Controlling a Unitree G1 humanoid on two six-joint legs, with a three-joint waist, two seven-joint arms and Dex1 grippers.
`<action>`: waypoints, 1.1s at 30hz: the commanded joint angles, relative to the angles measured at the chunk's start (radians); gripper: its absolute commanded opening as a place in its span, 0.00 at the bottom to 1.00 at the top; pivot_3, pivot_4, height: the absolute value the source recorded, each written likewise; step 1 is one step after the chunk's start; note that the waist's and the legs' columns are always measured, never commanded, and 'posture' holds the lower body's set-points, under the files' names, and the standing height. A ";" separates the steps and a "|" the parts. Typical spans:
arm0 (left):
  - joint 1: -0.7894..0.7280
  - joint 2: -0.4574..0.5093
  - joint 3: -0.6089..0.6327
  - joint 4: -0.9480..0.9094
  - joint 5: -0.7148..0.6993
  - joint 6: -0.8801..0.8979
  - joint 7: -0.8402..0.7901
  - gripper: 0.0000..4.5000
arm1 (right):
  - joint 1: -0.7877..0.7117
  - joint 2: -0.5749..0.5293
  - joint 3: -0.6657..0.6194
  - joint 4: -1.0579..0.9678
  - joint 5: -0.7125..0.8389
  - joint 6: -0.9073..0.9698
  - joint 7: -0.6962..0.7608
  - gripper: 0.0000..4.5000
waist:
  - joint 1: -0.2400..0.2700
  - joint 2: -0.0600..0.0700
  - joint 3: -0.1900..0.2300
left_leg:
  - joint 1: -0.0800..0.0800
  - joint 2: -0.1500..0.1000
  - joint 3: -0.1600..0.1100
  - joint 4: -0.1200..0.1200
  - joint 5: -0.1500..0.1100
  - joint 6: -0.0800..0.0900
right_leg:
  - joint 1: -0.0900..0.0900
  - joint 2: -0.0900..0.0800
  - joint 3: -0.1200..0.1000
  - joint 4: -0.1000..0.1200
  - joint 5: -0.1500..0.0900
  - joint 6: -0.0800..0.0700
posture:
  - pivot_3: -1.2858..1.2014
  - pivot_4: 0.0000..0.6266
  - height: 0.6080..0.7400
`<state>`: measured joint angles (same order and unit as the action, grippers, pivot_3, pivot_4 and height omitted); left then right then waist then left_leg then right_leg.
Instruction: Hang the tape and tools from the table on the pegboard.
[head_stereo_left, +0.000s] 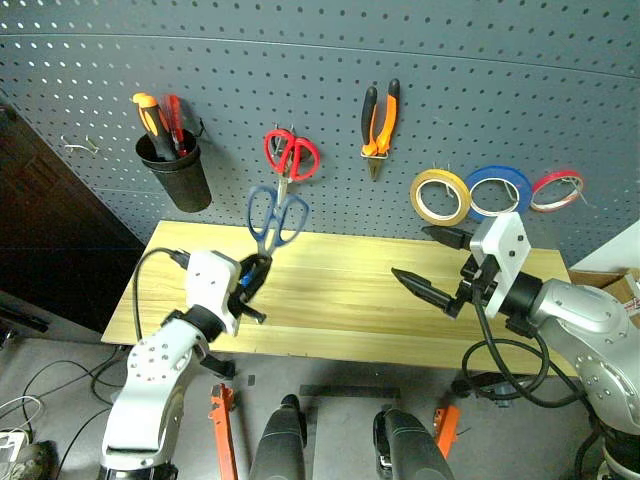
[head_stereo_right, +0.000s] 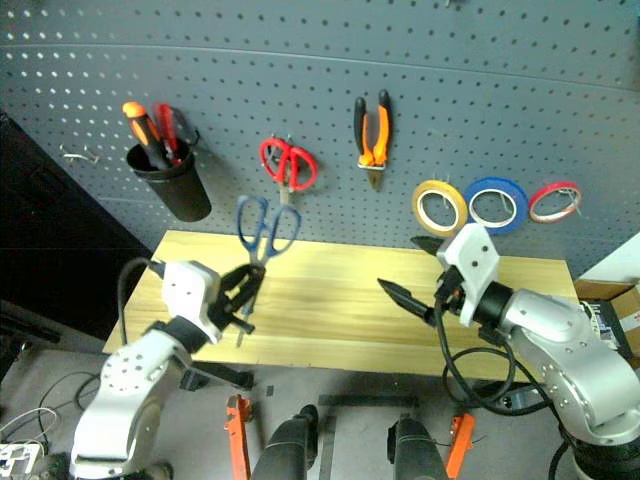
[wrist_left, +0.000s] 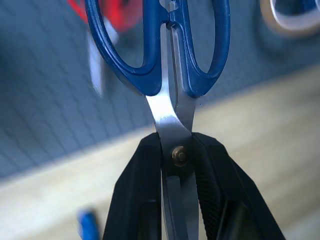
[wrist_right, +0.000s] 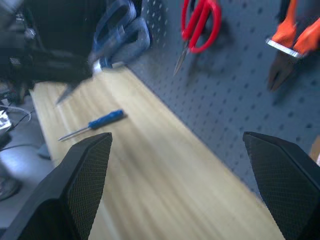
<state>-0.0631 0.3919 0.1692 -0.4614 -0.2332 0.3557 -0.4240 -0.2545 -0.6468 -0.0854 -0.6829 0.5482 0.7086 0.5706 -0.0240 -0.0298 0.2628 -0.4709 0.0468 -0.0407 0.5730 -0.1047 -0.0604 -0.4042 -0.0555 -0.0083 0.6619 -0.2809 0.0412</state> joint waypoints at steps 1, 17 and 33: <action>-0.104 0.011 0.006 0.044 -0.002 -0.049 0.001 0.14 | -0.018 -0.011 -0.005 0.014 -0.013 -0.029 0.013 1.00 | 0.003 0.000 0.000 | 0.000 0.000 0.000 0.000 0.000 0.000 | 0.000 0.000 0.000 0.000 0.000 0.000 | 0.49 0.38 1.00; -0.303 0.009 -0.047 0.319 0.019 -0.181 -0.039 0.14 | -0.054 -0.004 0.006 0.019 -0.013 -0.020 -0.003 1.00 | -0.009 0.000 0.000 | 0.000 0.000 0.001 0.000 0.000 0.000 | 0.000 0.002 0.001 0.002 0.005 0.008 | 0.48 0.40 1.00; -0.408 -0.048 -0.067 0.515 0.056 -0.206 0.024 0.13 | -0.127 0.044 0.029 0.027 -0.009 -0.033 -0.023 1.00 | -0.008 0.000 0.000 | 0.000 0.000 0.001 0.003 0.001 0.001 | 0.001 0.002 0.002 0.003 0.006 0.010 | 0.48 0.40 1.00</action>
<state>-0.4398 0.3476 0.0861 0.0495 -0.1785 0.1807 -0.4170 -0.3545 -0.6083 -0.0509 -0.6237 0.5295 0.7015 0.5571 -0.0320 -0.0298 0.2629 -0.4705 0.0469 -0.0400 0.5756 -0.1041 -0.0597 -0.4038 -0.0538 -0.0066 0.6652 -0.2747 0.0516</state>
